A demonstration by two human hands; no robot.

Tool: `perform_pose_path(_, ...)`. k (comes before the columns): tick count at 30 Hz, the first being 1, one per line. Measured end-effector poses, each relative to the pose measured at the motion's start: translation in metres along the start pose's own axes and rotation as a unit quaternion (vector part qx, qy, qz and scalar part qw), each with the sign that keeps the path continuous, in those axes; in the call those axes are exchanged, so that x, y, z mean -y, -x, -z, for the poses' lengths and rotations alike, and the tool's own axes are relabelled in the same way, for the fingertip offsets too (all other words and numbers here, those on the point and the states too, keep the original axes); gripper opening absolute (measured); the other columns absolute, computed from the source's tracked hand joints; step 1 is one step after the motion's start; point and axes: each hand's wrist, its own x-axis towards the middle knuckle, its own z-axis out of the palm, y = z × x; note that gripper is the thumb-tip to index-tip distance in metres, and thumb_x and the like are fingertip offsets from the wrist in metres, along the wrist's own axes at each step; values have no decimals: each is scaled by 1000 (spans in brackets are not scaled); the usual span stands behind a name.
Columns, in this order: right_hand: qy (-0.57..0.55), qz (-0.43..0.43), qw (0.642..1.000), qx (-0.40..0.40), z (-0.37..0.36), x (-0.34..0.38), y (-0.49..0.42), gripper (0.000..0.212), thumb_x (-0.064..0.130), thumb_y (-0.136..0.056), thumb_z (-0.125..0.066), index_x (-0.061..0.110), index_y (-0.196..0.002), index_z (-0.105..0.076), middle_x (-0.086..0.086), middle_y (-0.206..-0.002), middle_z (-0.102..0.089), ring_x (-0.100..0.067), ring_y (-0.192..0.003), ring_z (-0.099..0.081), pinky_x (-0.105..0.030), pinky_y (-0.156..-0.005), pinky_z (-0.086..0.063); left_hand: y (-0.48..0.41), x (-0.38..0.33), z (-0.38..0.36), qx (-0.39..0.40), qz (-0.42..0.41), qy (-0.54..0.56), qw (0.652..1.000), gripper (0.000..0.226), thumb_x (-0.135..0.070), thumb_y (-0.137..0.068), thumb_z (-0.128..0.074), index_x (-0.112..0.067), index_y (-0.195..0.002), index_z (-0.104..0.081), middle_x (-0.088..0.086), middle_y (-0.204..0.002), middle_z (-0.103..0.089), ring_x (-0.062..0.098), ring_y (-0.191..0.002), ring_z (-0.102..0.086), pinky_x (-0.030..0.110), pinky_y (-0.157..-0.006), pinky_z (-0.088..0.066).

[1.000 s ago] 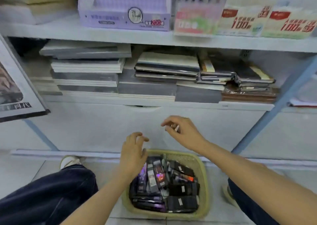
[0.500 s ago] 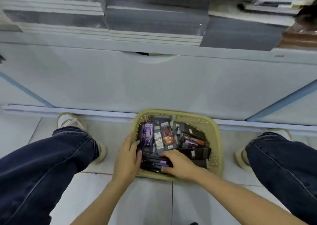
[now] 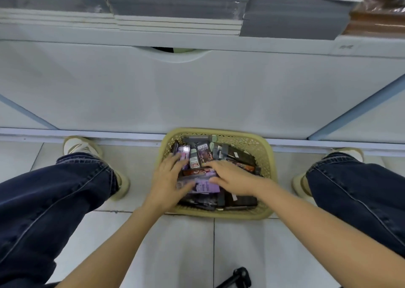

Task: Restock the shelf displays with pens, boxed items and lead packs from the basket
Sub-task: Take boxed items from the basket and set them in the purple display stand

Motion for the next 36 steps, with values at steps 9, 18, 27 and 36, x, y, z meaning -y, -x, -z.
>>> perform_pose_path(9, -68, 49, 995, 47, 39, 5, 16, 45, 26, -99, -52, 15, -140, -37, 0, -124, -56, -10, -110, -46, -21, -95, -38, -27, -22, -4, 223, 71, 175, 956, 31, -32, -68, -83, -17, -89, -66, 0, -77, -68, 12, -67, -60, 35, -66, -49)
perform_pose_path(18, -375, -100, 915, -112, 10, 3, 11, 39, 27, -93, -63, 6, -124, -49, -6, -116, -59, -12, -91, -58, -16, -66, -48, -24, -36, -19, 153, 177, 433, 870, 34, -13, -73, -85, -15, -103, -69, 6, -93, -76, 21, -84, -73, 30, -73, -57)
perform_pose_path(27, -493, -85, 844, -192, 21, 5, 10, 18, 10, -92, -63, 7, -110, -63, -11, -97, -69, -14, -77, -64, -33, -68, -53, -16, -46, -14, 151, 233, 604, 747, 47, -28, -73, -79, -7, -113, -68, 21, -103, -72, 32, -82, -71, 55, -81, -54)
perform_pose_path(36, -507, -50, 833, -214, 77, 32, 29, 28, 6, -93, -61, 13, -120, -62, -6, -100, -71, -13, -84, -67, -27, -69, -57, -14, -64, 42, 28, 201, 647, 735, 53, -19, -63, -82, -18, -111, -60, 15, -100, -75, 27, -75, -74, 42, -50, -59)
